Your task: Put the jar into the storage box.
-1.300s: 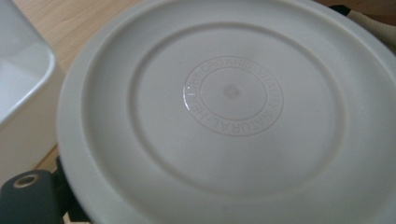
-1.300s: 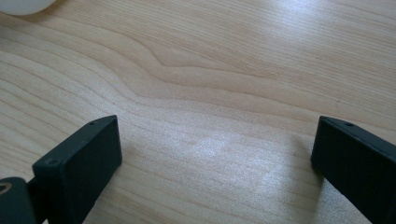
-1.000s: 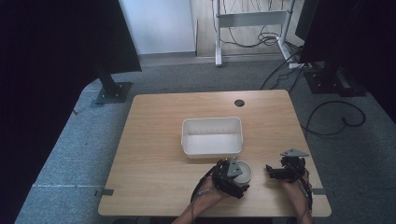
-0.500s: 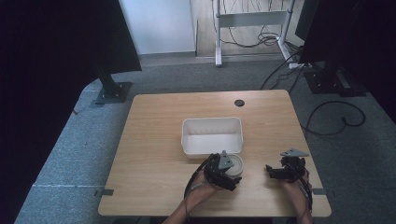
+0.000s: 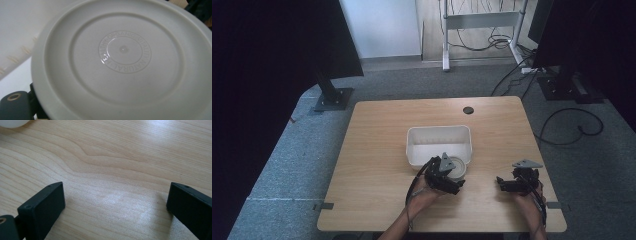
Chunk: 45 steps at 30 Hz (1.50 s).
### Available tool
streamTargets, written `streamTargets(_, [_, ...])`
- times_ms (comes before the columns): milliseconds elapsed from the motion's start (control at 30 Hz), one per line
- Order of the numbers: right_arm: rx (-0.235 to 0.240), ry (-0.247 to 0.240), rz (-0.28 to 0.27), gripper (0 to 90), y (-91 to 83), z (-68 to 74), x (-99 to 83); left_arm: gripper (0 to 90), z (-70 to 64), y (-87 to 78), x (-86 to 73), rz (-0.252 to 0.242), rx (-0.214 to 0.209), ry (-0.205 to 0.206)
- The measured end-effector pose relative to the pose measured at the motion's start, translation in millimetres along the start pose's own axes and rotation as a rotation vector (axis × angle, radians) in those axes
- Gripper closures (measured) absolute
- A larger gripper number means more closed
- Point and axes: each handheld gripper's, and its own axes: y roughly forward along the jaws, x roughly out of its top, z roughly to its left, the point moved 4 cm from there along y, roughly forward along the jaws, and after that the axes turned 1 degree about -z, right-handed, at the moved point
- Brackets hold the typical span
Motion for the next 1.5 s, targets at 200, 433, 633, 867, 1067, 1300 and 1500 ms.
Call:
streamTargets(200, [0.000, 0.000, 0.000, 1.5, 0.0, 0.0, 0.0, 9.7, 8.9, -0.2, 3.8, -0.006, 0.024, -0.005])
streamTargets(433, [0.000, 0.000, 0.000, 1.5, 0.0, 0.0, 0.0, 9.7, 16.0, -1.8, 12.7, -0.017, 0.047, 0.001])
streamTargets(633, [0.000, 0.000, 0.000, 1.5, 0.0, 0.0, 0.0, 9.7, 21.5, -1.1, 16.4, -0.017, 0.062, -0.001])
streamTargets(867, [0.001, -0.002, 0.000, 1.5, 0.1, -0.1, 0.1, 9.7, 32.4, 3.5, 17.4, -0.021, 0.098, -0.021])
streamTargets(1067, [0.002, -0.003, 0.000, 1.5, 0.2, -0.1, 0.2, 9.7, 39.1, 8.4, 21.3, -0.025, 0.125, -0.034])
streamTargets(1300, [0.003, -0.003, 0.000, 1.5, 0.2, -0.1, 0.2, 9.7, 46.1, 14.9, 24.3, -0.027, 0.157, -0.048])
streamTargets(1500, [0.003, -0.005, 0.000, 1.5, 0.3, -0.2, 0.3, 9.7, 56.0, 21.9, 24.9, -0.026, 0.200, -0.080])
